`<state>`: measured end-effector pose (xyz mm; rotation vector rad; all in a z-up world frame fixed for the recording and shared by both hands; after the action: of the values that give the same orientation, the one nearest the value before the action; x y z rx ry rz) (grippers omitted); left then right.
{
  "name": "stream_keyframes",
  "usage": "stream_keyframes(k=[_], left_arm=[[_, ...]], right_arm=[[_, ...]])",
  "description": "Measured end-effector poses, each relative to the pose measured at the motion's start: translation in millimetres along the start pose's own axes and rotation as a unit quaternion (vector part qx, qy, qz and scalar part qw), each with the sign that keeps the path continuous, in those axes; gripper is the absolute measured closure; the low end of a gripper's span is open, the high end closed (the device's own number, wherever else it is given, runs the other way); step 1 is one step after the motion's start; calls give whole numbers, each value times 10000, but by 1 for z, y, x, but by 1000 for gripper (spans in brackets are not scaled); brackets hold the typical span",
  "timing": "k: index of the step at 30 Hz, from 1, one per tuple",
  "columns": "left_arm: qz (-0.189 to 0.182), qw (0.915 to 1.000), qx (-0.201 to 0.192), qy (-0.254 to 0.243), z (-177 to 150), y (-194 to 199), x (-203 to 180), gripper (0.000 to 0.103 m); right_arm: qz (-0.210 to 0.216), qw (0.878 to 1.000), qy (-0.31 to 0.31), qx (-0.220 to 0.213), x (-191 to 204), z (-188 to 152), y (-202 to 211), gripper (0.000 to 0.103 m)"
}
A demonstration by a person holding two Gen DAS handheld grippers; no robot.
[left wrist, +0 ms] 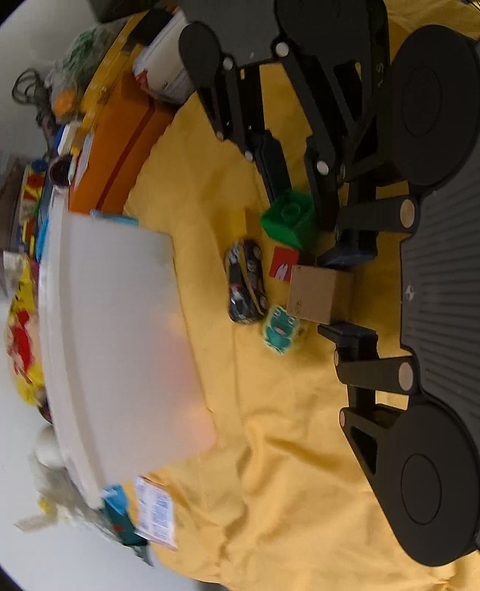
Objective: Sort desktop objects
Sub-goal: 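Grasp a tan cube with the left gripper while the right gripper grasps the square green brick, then carry the tan cube and green brick over the bin and release both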
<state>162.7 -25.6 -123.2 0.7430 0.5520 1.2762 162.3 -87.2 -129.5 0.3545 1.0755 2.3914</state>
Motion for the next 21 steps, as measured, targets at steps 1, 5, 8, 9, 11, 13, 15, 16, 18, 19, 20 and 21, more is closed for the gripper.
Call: stream_keyframes(k=[1,5,8,9,11,13,15,16,18,19,20,21], left_arm=[[-39,10000,-38,-14,1,1,-3,69],[-10,9998,-109,141,4,9,0,69],[72,9995,-117,293,5,20,9,69],[113,9992,-122,368,5,25,13,69],[199,9982,-185,541,9,36,22,68],[257,9962,-344,761,17,51,33,68],[306,9938,-479,958,26,62,43,68],[365,9924,-567,1028,33,68,48,68],[464,9899,-725,1125,46,79,59,68],[500,9888,-796,1159,53,83,63,68],[545,9879,-860,1171,61,88,68,68],[605,9869,-926,1172,68,92,73,68]], right_arm=[[15,10000,-18,-23,0,1,1,69],[59,9998,-174,-114,-5,0,9,69],[58,9991,-396,-137,-13,-1,17,69],[51,9985,-528,-147,-18,-1,20,69],[28,9966,-784,-236,-26,2,30,69],[-5,9934,-1071,-414,-35,10,44,69],[-21,9895,-1286,-655,-44,22,60,69],[-37,9878,-1355,-761,-49,28,67,69],[-86,9842,-1461,-1002,-58,43,82,69],[-111,9827,-1484,-1102,-62,50,89,69],[-139,9814,-1496,-1198,-67,57,95,69],[-175,9798,-1516,-1291,-71,66,100,69]])
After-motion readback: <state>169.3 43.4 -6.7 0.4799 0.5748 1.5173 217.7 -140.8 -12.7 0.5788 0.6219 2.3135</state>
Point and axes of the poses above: each gripper's, at about its wrist camera, not at the fingertips, and y roughly against the way its jaws point, x to its left, z to its top, the point moved 8 cm from there along -y, roughly the way its jaws point, and after that the axes turned 3 degrees about -y, right-handed, at the moved point
